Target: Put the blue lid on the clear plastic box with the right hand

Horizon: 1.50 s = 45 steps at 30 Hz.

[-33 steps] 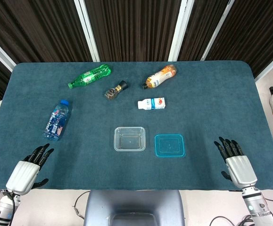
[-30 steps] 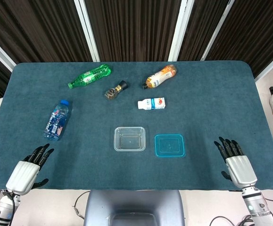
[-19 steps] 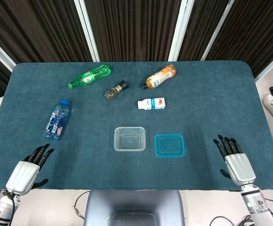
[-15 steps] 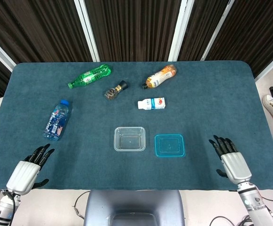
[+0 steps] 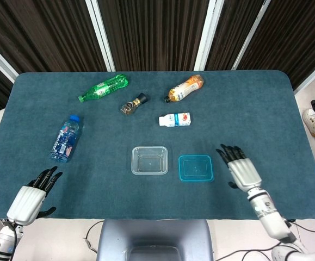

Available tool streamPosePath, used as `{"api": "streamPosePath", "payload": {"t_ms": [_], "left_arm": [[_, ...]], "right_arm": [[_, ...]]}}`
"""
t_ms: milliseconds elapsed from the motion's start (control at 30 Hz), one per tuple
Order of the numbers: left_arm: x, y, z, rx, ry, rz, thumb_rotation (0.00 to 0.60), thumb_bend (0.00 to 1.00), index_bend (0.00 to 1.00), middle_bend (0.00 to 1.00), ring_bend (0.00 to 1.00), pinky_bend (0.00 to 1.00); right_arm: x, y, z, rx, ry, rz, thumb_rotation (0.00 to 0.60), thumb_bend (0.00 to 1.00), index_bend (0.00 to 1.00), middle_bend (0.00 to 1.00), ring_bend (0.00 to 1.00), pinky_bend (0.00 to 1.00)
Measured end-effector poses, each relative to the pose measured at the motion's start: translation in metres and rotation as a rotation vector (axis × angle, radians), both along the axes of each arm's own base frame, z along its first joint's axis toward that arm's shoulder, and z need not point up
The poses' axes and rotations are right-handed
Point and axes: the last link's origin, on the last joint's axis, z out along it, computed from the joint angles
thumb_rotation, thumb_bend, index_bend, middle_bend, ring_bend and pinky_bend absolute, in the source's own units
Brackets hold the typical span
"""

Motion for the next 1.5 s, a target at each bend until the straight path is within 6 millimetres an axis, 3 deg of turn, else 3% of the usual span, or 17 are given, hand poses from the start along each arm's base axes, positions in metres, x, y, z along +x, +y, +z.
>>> {"api": "streamPosePath", "payload": {"t_ms": [400, 800, 1500], "left_arm": [[-0.001, 0.000, 0.003, 0.003, -0.013, 0.002, 0.600, 0.30, 0.11, 0.00, 0.10, 0.42], [-0.001, 0.000, 0.004, 0.000, -0.018, -0.001, 0.600, 0.30, 0.11, 0.01, 0.10, 0.42], [-0.001, -0.001, 0.003, -0.009, -0.019, -0.001, 0.600, 0.30, 0.11, 0.01, 0.10, 0.42]], "right_arm": [[0.030, -0.020, -0.038, 0.099, 0.000, -0.004, 0.600, 0.24, 0.02, 0.09, 0.14, 0.17], [0.047, -0.030, -0.068, 0.128, 0.018, -0.044, 0.600, 0.24, 0.04, 0.12, 0.16, 0.19], [0.044, -0.048, -0.091, 0.137, 0.019, -0.119, 0.600, 0.24, 0.08, 0.14, 0.21, 0.22]]}}
